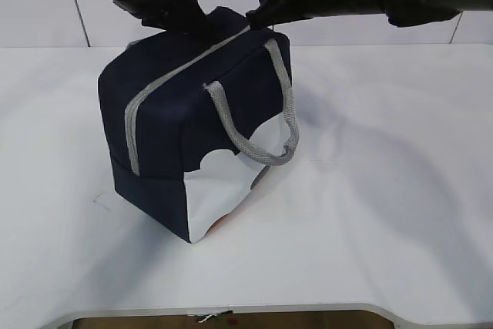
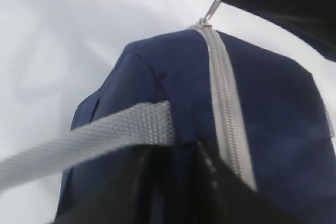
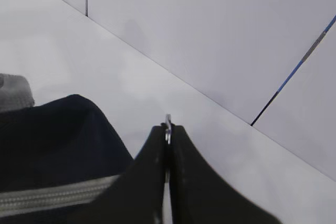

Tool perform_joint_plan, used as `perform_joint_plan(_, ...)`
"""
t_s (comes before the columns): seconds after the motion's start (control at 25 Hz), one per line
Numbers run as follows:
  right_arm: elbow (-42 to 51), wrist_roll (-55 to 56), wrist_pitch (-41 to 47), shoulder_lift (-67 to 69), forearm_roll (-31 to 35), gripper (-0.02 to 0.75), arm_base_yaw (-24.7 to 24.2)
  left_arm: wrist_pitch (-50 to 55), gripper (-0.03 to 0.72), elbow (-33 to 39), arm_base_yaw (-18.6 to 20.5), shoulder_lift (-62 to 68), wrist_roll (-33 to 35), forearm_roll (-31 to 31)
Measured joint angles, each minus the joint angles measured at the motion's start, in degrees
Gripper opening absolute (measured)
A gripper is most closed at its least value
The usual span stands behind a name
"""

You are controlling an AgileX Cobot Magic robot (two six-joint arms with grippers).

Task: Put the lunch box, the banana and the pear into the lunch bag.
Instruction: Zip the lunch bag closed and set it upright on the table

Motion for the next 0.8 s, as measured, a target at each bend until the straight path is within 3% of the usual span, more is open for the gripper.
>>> perform_joint_plan(0.08,0.0,-0.23,0.12,0.0,0.0,0.017,-0.24,0.0,0.058,0.0,0.0,0.05,0.91,0.0)
perform_joint_plan(0.16,0.0,-0.37,0.12,0.0,0.0,0.017,-0.95,0.1,0.021,0.0,0.0,0.05,1.24,0.0)
perform_joint_plan(0.52,0.0,4.71,-4.82,4.2,0.0,0.017,-5.79,3.3,0.008,0.0,0.0,0.05,2.18,-0.61)
perform_joint_plan(0.8,-0.24,10.14,-10.95,8.38,0.22,0.017,-6.33,3.93,0.007,0.0,0.0,0.05,2.72,0.34)
